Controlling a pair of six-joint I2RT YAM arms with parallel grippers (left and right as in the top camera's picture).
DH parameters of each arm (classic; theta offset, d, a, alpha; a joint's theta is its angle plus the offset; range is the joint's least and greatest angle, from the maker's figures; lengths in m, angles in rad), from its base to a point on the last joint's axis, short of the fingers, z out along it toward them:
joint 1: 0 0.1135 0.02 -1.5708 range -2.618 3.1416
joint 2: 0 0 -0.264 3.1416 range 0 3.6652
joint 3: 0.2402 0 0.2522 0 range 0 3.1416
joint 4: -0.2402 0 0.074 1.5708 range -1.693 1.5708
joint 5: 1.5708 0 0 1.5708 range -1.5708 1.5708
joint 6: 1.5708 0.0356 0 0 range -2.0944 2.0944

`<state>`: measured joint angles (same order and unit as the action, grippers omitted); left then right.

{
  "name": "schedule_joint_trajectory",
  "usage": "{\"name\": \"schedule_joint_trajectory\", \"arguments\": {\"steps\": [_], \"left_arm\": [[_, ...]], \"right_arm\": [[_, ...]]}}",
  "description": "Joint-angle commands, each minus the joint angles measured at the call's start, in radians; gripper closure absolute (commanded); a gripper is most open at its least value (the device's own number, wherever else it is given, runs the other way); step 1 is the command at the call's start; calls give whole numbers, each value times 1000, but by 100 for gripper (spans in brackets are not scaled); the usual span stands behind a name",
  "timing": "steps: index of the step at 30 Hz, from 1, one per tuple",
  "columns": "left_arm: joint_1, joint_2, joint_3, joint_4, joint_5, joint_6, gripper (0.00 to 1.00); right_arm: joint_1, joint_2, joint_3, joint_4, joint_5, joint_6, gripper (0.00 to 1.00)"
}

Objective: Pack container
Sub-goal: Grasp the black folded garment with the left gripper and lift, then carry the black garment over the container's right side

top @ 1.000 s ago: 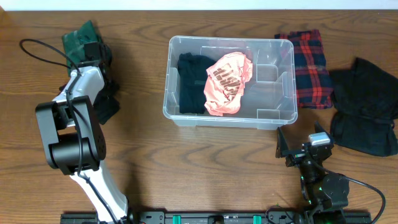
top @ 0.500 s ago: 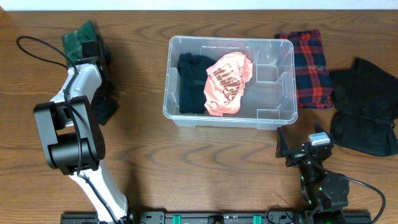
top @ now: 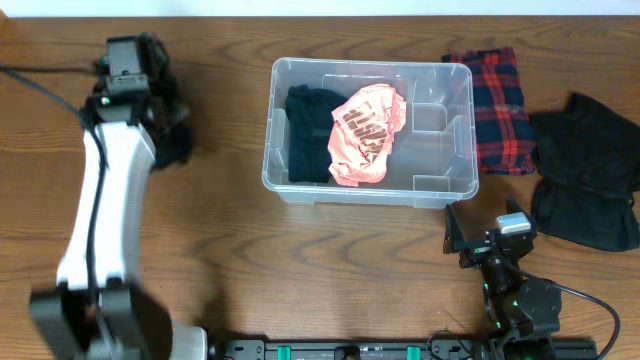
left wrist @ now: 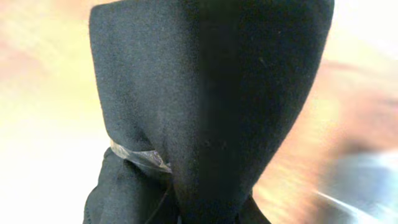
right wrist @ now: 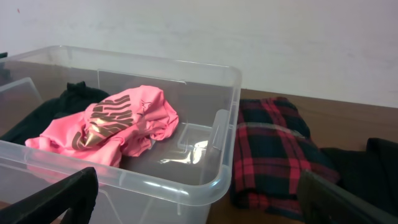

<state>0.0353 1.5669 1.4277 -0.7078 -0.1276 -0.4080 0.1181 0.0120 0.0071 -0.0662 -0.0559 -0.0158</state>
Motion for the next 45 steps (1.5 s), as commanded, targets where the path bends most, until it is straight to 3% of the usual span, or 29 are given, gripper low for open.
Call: {"name": "schedule_joint_trajectory", "arguments": {"steps": [1,11,23,37,41,45], "left_arm": [[-134,-103,18,45,187,102,94],[-590,-126,16,293,195,320,94],[-801,108,16,503,196,354,94],[-826,162,16,536,196,1047,94],[-826,175,16,536,217,1207,94],[-822,190,16,546,256,1271,94]], "right_arm": [[8,-5,-2,-4,0,-16,1],[8,-5,-2,-4,0,-16,1],[8,-5,-2,-4,0,-16,1],[8,-5,-2,-4,0,-16,1],[8,-5,-2,-4,0,-16,1],[8,-5,-2,-4,0,-16,1]]}}
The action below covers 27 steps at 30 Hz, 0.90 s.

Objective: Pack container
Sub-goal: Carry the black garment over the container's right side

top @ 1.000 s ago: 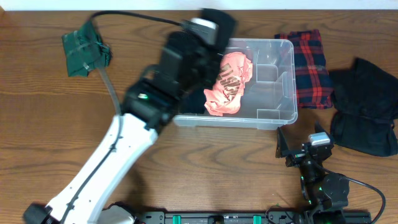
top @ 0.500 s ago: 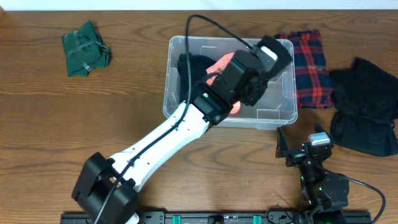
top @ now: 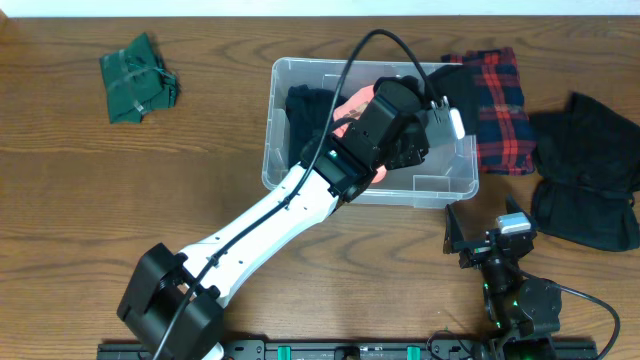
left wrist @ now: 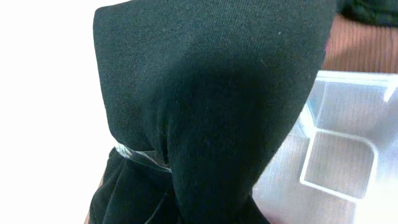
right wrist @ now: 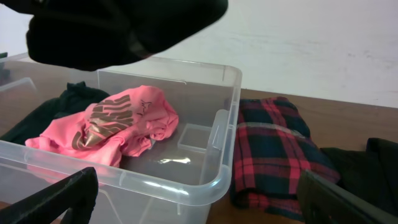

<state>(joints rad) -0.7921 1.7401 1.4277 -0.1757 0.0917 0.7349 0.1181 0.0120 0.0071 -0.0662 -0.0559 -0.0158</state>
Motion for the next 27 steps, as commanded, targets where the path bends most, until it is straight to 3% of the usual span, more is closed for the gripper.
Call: {"name": "schedule_joint_trajectory", "arguments": {"steps": [1,21,27], "left_arm": [[8,21,16,20,37,129,94],[91,217,16,170,58,129,94],[92,251,16,182,58,129,89]], "right_arm": [[8,-5,-2,-4,0,-16,1],[8,-5,-2,-4,0,-16,1],[8,-5,-2,-4,0,-16,1]]}}
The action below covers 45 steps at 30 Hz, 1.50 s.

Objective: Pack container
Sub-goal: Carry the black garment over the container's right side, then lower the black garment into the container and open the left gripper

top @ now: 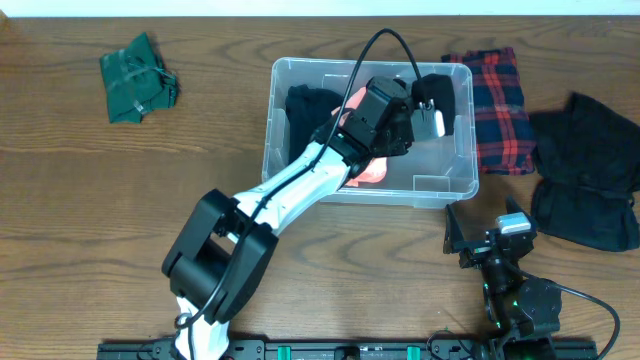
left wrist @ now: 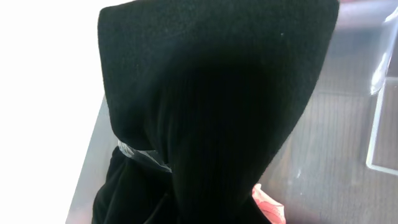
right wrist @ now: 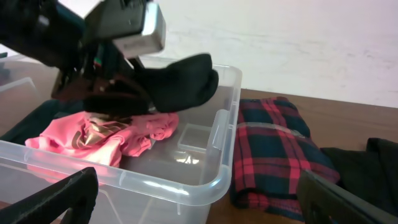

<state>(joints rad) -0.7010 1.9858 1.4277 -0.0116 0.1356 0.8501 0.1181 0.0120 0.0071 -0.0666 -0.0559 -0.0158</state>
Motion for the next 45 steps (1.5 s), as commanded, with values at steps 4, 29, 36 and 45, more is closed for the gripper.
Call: {"name": "schedule_joint_trajectory", "arguments": {"steps": [4,29,36,45], "left_arm": [[0,10,16,23,14,13,79],[-13,10,16,87,134,9,16],[-12,-28,16,121,29,-35,6],[-14,-155,16,87,33,-333,28]], "right_arm": [[8,-5,-2,-3,0,-16,1],[8,-5,-2,-3,0,-16,1],[8,-5,-2,-3,0,-16,1],[8,-5,-2,-3,0,-16,1]]}}
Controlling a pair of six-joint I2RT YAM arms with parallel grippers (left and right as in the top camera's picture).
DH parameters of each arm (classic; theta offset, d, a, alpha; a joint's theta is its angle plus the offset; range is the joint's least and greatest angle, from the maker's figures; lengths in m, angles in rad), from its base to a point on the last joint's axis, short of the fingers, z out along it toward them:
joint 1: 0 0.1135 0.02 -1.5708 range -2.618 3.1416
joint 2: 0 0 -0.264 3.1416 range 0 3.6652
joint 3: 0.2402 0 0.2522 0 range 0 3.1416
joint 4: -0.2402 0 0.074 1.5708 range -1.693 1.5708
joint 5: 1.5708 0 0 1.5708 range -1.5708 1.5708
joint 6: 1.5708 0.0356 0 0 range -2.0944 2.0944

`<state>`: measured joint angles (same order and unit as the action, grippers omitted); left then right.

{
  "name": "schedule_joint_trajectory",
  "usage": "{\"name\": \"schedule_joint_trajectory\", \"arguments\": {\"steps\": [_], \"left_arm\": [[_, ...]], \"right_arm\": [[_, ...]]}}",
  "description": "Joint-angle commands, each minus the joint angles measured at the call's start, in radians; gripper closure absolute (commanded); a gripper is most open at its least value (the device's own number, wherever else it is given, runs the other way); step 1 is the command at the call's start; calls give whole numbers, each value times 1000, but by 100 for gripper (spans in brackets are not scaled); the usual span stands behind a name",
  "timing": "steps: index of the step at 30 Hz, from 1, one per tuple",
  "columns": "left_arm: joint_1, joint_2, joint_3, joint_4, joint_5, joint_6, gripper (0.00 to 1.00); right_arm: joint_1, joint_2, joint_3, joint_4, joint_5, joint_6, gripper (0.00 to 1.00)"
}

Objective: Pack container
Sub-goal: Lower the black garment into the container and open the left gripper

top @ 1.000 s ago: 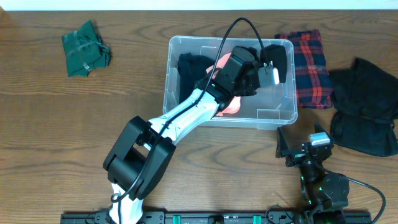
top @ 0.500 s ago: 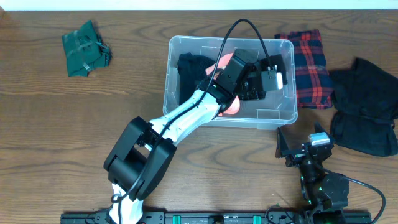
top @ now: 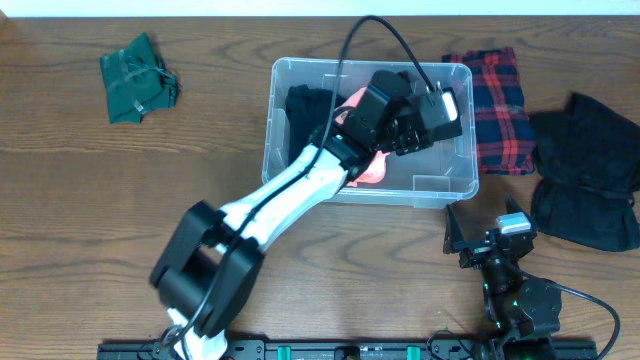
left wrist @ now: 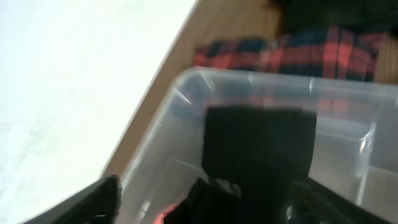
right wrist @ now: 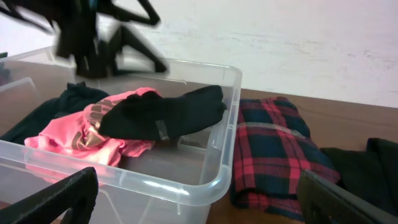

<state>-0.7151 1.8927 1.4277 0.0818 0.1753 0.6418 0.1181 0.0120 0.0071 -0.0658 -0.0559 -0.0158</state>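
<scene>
A clear plastic container stands mid-table. It holds a dark garment at its left, a pink shirt, and a folded black garment lying across the pink shirt. My left gripper hovers open just above that black garment, its fingers spread to either side and holding nothing. My right gripper rests open on the table near the container's front right corner, its fingers wide apart.
A red plaid garment lies just right of the container. A larger black garment lies at the far right. A green cloth sits at the back left. The wood table spreads all around.
My left gripper was shut on the black garment low inside the container. It is now open, and the garment lies on the pink shirt. The right arm has not moved.
My left gripper first held the black garment at the table's far left. Then it held it over the container, and later lower inside it. Now the garment rests in the container, let go. The right gripper stayed open in place throughout.
</scene>
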Motion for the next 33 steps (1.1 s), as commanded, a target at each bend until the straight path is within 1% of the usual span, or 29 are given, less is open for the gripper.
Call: {"name": "schedule_joint_trajectory", "arguments": {"steps": [1,2,3,8,13,15,20,26,30,33], "left_arm": [[0,-64,16,-6,-7,-140,53],[0,-64,16,-4,-3,-158,76],[0,-63,16,-5,0,-172,94],[0,-39,16,0,-1,-294,94],[0,11,16,34,-1,-459,94],[0,38,16,49,0,-499,94],[0,117,16,51,0,-513,94],[0,210,16,-21,0,-528,94],[1,226,16,-56,0,-536,94],[2,203,17,-34,0,-536,94]], "right_arm": [[8,-5,-2,-4,0,-16,1],[8,-5,-2,-4,0,-16,1],[8,-5,-2,-4,0,-16,1],[8,-5,-2,-4,0,-16,1],[8,-5,-2,-4,0,-16,1],[8,-5,-2,-4,0,-16,1],[8,-5,-2,-4,0,-16,1],[8,-5,-2,-4,0,-16,1],[8,-5,-2,-4,0,-16,1],[8,-5,-2,-4,0,-16,1]]}}
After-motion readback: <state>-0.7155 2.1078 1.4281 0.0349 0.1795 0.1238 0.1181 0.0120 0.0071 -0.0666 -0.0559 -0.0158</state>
